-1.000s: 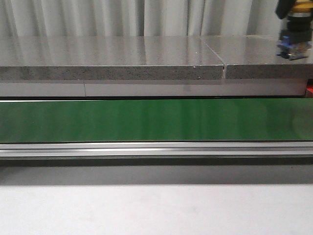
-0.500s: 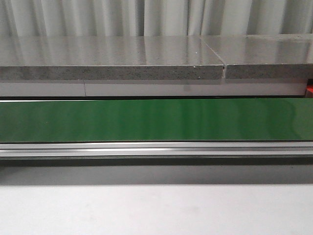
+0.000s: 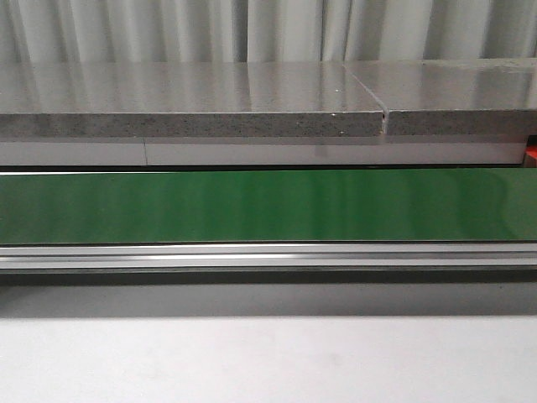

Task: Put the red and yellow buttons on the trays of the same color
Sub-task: 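Carry the yellow button with the right gripper into the yellow tray and release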

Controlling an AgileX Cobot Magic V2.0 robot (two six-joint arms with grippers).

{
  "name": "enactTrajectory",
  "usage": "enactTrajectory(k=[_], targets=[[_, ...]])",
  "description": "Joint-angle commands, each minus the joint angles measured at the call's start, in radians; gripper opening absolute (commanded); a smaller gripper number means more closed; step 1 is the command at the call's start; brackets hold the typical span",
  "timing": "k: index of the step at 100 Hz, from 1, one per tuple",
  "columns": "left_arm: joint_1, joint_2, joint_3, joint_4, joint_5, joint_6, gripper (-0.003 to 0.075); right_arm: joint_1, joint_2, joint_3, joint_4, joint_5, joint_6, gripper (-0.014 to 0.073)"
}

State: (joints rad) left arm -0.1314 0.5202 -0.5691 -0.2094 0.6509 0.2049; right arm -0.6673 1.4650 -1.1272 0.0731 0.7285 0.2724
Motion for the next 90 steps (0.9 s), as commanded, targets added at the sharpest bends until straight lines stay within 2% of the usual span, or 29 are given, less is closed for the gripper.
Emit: enactTrajectory(k=[1,20,44,60,74,90], targets=[[-0.008,0.003,-0.029,-0.022,-0.067,-0.009,-0.0021,-0.011,-0.006,-0.006,-0.001,-0.096,0.013,0.0021],[-0.008,0.003,-0.029,-0.022,-0.067,-0.009,-0.0021,-0.011,0.070,-0.005,0.021,-0.131,0.014,0.0021],[-0.008,0.003,-0.029,-0.022,-0.067,-0.009,-0.0021,-0.006,0.155,-0.005,0.118,-0.194,0.014,0.0021],[-0.008,0.003,-0.029,-0.022,-0.067,-0.009,-0.0021,-0.006,0.177,-0.006,0.120,-0.226,0.013,0.0024],[-0.008,0.003,-0.029,-0.022,-0.067,-0.009,-0.0021,-0.006,0.179,-0.006,0.120,-0.229,0.013,0.0069],[-0.008,0.003,-0.029,-0.022,-0.067,-0.009,-0.0021,-0.006,0.179,-0.007,0.121,-0.236,0.013,0.0170]])
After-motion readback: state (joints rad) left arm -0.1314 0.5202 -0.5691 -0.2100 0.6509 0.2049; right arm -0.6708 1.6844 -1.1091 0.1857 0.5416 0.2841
